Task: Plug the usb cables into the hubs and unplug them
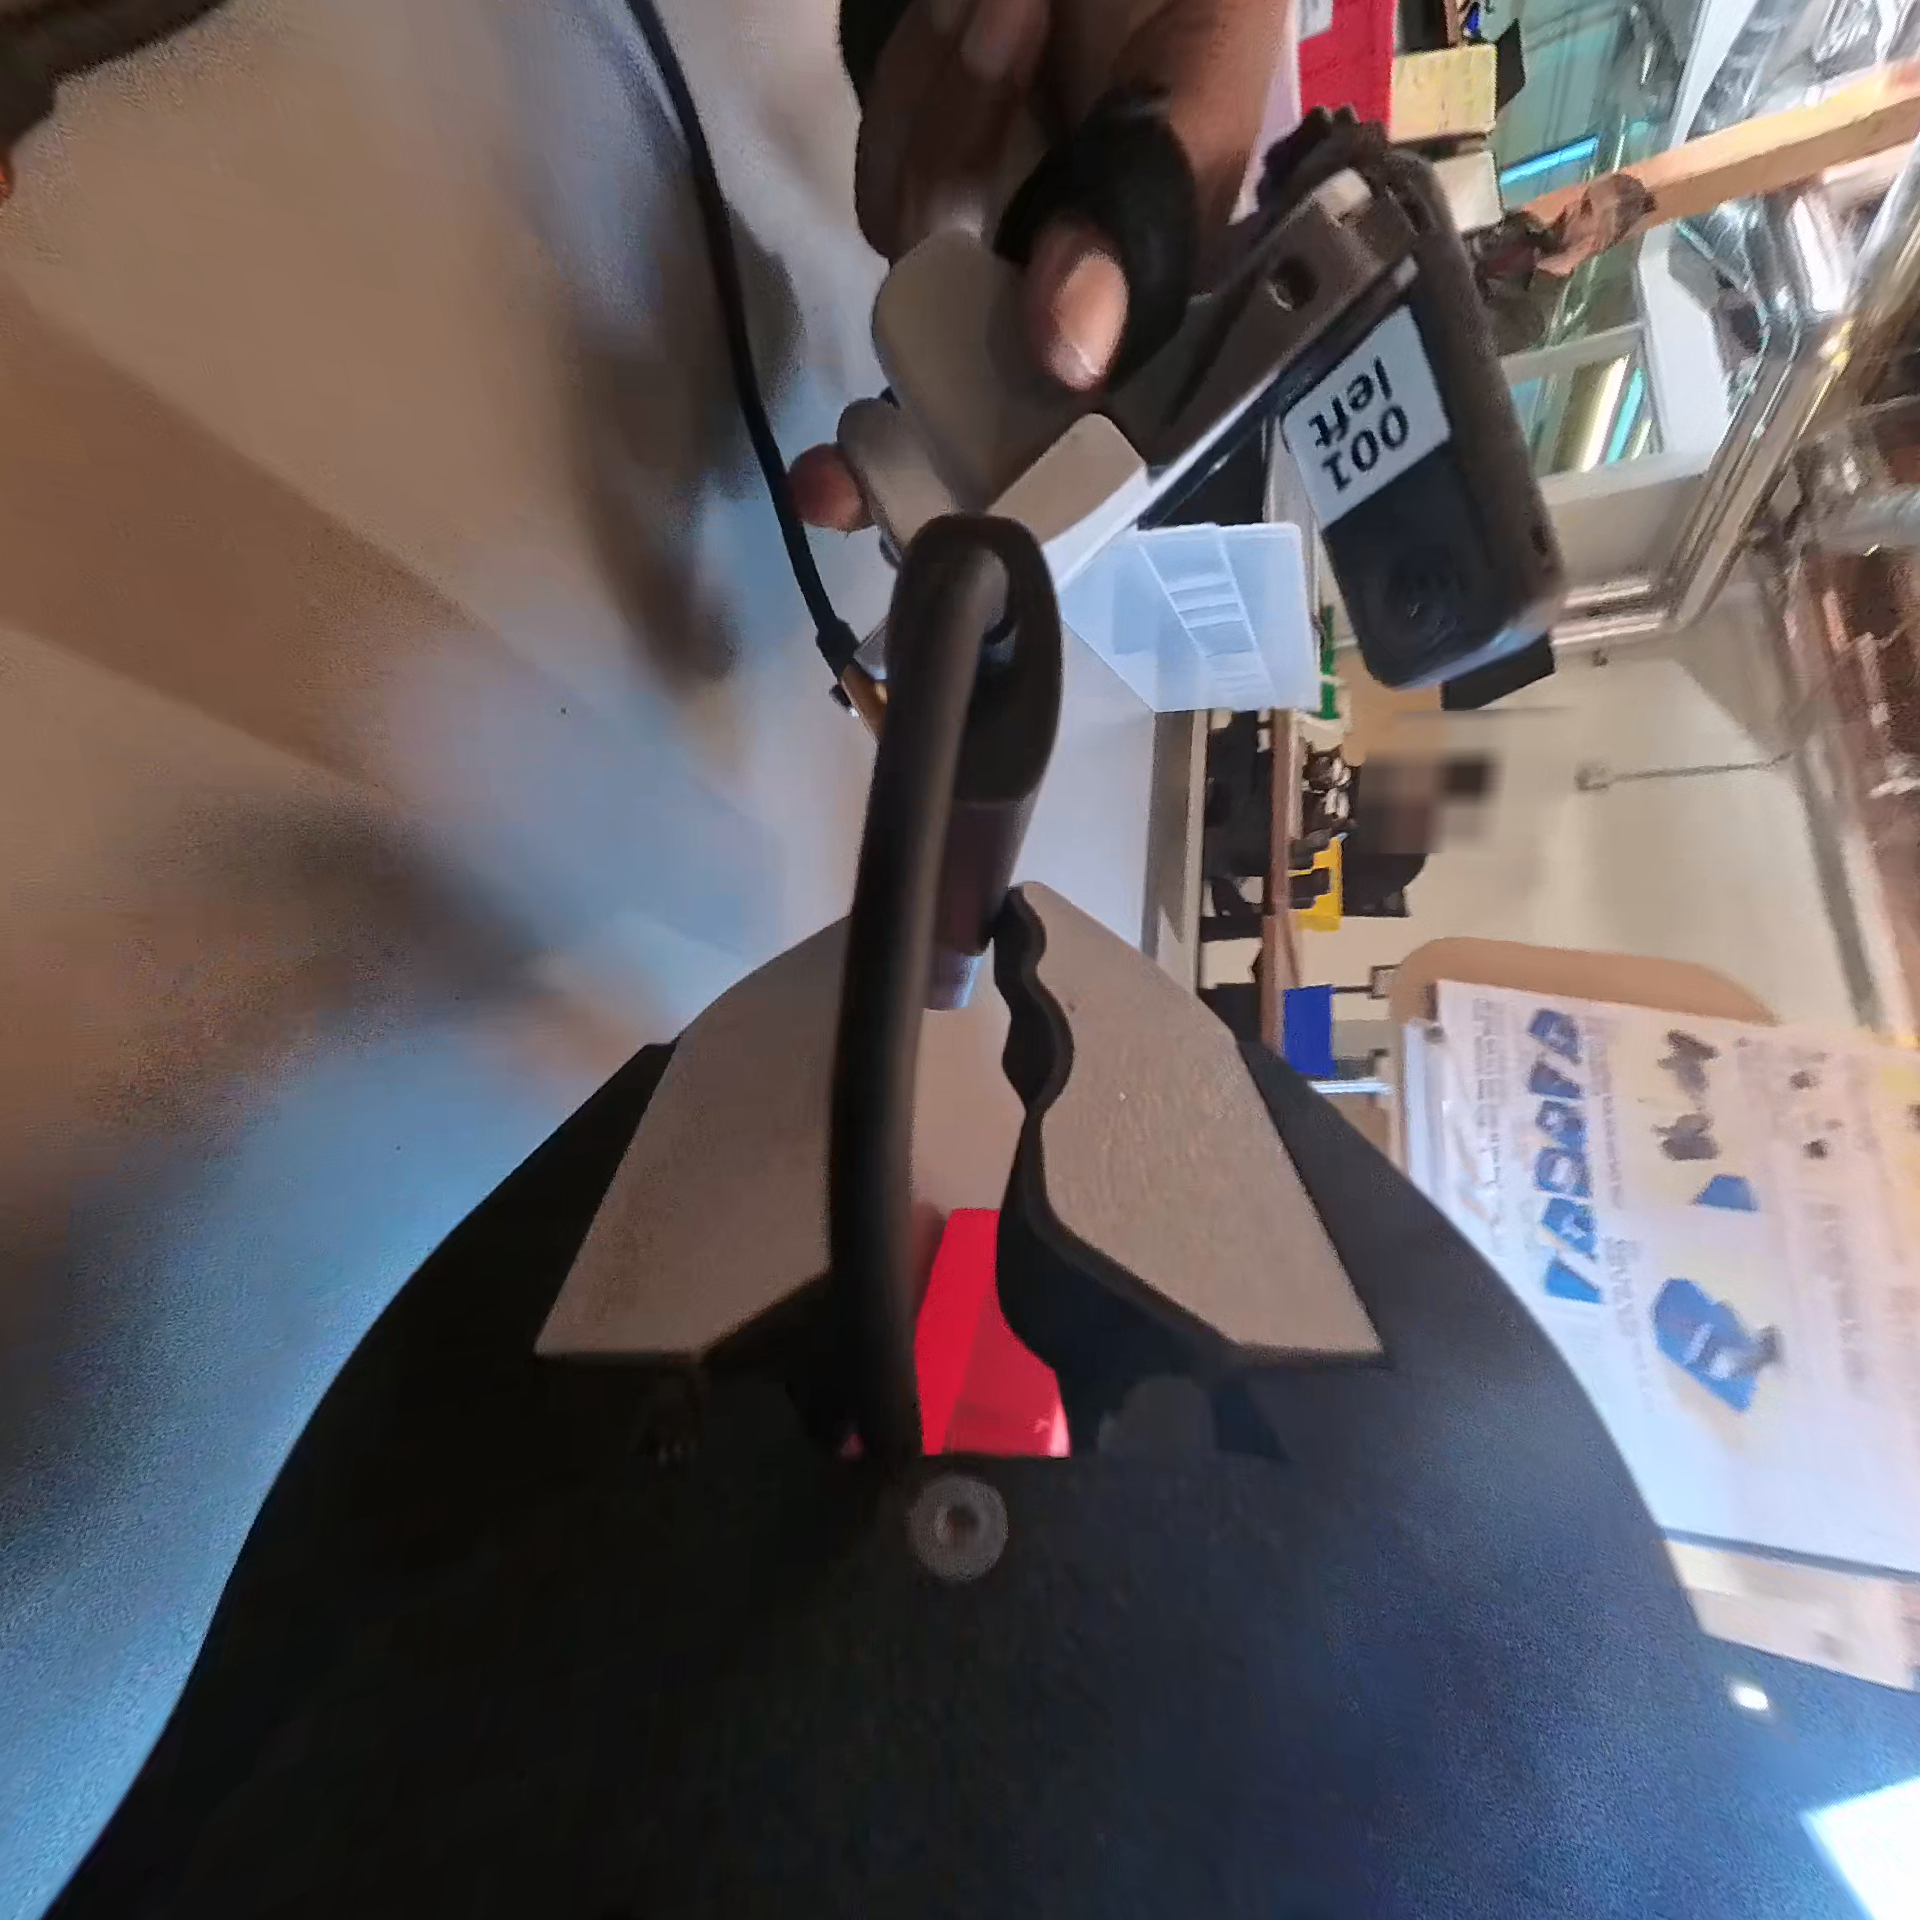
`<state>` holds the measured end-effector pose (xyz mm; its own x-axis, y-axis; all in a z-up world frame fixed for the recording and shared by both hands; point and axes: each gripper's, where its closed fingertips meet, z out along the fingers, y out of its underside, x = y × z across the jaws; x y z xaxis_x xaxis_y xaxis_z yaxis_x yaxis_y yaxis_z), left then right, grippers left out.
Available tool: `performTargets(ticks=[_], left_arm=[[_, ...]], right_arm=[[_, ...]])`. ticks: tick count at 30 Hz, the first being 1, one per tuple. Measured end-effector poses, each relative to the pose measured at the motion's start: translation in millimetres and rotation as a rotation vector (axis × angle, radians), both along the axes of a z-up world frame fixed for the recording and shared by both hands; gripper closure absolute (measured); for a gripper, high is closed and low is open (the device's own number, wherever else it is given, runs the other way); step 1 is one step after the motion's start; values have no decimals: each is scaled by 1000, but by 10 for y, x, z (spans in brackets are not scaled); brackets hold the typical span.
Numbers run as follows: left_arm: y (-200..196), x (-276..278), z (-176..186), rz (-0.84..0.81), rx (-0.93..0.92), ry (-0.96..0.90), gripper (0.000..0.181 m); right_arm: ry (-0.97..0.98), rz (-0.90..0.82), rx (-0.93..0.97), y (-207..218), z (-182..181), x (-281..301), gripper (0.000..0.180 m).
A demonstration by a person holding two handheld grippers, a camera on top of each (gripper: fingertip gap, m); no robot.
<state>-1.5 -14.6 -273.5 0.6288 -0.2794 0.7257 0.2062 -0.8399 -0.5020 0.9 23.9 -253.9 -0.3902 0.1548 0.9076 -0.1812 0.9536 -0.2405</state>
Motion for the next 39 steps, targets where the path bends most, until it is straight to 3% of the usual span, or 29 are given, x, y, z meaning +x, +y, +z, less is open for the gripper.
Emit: performTargets(ticks=[6, 19, 27, 34, 37, 39], left_arm=[[-56, 18, -80, -33, -44, -1, 167], [-103, -28, -153, -59, -73, 50, 167], [-213, 109, 41, -193, 35, -13, 168], [-201, 183, 182, -203, 87, -139, 168], [-184, 176, 190, -206, 112, -153, 176], [-149, 265, 388, -211, 168, -249, 181]], right_arm=[[51, 50, 176, -52, -83, 13, 163], [49, 84, 247, -183, -200, 41, 164], [31, 162, 124, -313, -135, 143, 163], [52, 174, 30, -372, -22, 189, 163], [50, 217, -17, -501, 17, 229, 163], [35, 270, -68, -694, 21, 268, 163]])
